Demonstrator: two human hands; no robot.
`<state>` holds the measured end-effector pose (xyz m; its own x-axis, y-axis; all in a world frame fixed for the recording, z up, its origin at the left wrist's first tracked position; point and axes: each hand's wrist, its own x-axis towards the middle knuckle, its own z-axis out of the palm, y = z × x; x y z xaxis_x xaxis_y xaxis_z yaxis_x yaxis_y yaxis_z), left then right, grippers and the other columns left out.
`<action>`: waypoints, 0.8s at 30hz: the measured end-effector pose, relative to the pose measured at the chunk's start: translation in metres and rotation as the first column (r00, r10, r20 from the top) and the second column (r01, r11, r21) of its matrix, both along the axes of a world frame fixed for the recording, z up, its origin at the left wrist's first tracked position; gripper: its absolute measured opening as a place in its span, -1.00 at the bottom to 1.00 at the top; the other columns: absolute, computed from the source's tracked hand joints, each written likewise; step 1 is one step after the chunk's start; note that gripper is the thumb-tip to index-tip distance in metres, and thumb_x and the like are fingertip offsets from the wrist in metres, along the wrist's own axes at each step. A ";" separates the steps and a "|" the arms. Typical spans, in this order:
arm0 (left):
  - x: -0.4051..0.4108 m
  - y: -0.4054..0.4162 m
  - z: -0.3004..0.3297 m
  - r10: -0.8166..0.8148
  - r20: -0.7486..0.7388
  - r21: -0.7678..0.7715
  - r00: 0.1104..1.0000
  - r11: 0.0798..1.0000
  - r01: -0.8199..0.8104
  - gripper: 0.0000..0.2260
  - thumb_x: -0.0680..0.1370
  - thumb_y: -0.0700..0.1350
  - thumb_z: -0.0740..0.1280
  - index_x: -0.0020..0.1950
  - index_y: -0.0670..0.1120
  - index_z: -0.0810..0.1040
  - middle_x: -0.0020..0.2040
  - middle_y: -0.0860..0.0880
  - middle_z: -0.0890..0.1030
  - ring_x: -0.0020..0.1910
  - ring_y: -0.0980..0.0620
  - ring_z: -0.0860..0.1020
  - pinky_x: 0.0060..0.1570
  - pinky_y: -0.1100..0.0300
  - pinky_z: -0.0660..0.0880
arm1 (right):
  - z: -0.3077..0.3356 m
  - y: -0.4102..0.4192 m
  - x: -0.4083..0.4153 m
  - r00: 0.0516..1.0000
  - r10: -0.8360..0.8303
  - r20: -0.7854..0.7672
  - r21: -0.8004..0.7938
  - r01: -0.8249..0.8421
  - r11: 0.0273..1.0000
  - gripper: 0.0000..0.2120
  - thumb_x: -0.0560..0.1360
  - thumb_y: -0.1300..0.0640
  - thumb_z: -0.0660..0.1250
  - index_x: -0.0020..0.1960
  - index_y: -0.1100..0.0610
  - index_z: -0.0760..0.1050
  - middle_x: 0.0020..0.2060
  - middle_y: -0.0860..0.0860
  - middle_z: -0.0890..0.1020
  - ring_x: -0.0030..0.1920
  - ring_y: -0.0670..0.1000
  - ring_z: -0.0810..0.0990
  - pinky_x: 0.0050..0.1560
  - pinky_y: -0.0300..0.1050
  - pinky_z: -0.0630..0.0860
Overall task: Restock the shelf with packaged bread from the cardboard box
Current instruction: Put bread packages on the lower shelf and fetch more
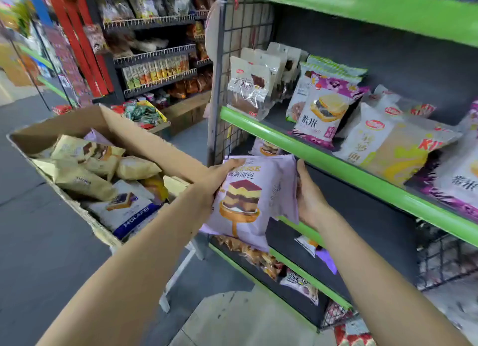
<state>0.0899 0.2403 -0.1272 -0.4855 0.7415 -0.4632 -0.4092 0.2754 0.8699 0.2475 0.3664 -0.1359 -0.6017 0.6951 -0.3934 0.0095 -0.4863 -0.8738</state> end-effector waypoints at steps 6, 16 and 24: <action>0.019 0.017 -0.047 0.169 0.167 -0.001 0.971 0.985 -0.171 -0.37 0.28 0.19 0.47 0.21 -0.17 0.56 0.08 -0.19 0.66 0.05 -0.20 0.63 0.16 -0.13 0.52 | -0.046 0.002 0.022 0.997 0.073 -0.013 -0.106 -0.074 0.992 -0.68 0.55 0.06 0.27 0.23 0.21 0.51 0.17 0.18 0.60 0.14 0.11 0.61 0.13 -0.04 0.55; -0.002 0.060 -0.079 0.355 -0.155 -0.047 0.922 0.930 -0.366 -0.75 0.49 0.05 0.36 -0.21 -0.11 0.48 -0.37 -0.03 0.62 -0.32 0.00 0.57 -0.28 0.18 0.48 | -0.081 0.047 -0.023 0.928 -0.337 0.161 -0.003 0.342 0.940 -0.85 0.33 0.26 0.49 -0.17 0.16 0.53 -0.25 0.09 0.61 -0.25 0.05 0.57 -0.30 -0.19 0.54; -0.034 0.103 -0.134 0.346 -0.528 0.006 0.776 0.915 -0.404 -0.75 0.55 0.11 0.23 0.03 -0.07 0.36 -0.11 -0.11 0.51 -0.12 -0.06 0.49 -0.11 0.06 0.44 | -0.116 0.128 -0.074 0.904 -0.401 0.150 0.290 0.347 0.892 -0.49 0.09 0.03 0.61 -0.05 0.12 0.51 0.00 0.09 0.62 0.00 0.07 0.62 0.08 0.05 0.58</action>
<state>0.0556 0.3432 -0.2611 -0.9008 0.4137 -0.1323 -0.0067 0.2915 0.9566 0.1738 0.4948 -0.2515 -0.2042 0.9436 -0.2607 0.0583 -0.2541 -0.9654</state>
